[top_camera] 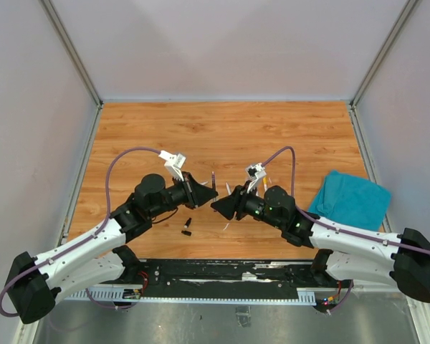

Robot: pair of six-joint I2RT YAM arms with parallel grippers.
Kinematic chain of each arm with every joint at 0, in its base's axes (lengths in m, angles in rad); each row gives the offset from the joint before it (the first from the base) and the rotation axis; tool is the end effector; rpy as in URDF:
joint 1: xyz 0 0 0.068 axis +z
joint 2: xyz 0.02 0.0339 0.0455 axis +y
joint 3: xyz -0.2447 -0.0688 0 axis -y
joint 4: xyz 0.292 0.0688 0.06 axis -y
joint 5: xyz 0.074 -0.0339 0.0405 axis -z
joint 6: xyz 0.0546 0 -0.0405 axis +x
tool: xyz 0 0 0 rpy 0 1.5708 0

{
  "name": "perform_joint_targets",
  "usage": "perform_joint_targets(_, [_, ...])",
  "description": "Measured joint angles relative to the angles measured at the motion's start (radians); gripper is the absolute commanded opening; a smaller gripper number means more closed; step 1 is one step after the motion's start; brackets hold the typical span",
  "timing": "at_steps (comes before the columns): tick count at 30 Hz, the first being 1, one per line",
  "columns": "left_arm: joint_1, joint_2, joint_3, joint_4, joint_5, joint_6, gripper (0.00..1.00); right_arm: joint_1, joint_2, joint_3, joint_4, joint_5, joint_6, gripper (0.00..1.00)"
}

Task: Insert the pens into the pen caps
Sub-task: Adjust the pen, then pick up the pen cap from the center of the board.

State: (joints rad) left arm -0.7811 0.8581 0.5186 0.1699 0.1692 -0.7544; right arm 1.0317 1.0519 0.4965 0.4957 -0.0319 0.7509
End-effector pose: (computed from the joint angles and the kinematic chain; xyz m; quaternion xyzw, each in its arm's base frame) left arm 0.1933 -0.2046 0.2364 0.0646 0.7609 -0.4926 0.4173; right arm 0.1560 0.2641 0.2153 -0.1127 0.7191 0.5406 0.4218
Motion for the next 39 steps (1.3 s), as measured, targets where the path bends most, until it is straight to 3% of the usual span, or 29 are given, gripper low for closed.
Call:
perform_joint_targets(9, [0.000, 0.011, 0.122, -0.159, -0.066, 0.104, 0.00, 0.000, -0.118, 0.000, -0.174, 0.084, -0.082, 0.58])
perform_joint_targets(22, [0.000, 0.015, 0.266, -0.476, -0.220, 0.311, 0.00, -0.014, -0.214, 0.091, -0.705, 0.325, -0.190, 0.58])
perform_joint_targets(30, [0.000, -0.020, 0.269, -0.584, -0.266, 0.381, 0.00, -0.124, -0.129, 0.215, -0.861, 0.280, -0.264, 0.59])
perform_joint_targets(39, [0.000, -0.065, 0.260, -0.595, -0.291, 0.413, 0.00, -0.294, 0.077, 0.329, -0.936, 0.128, -0.337, 0.54])
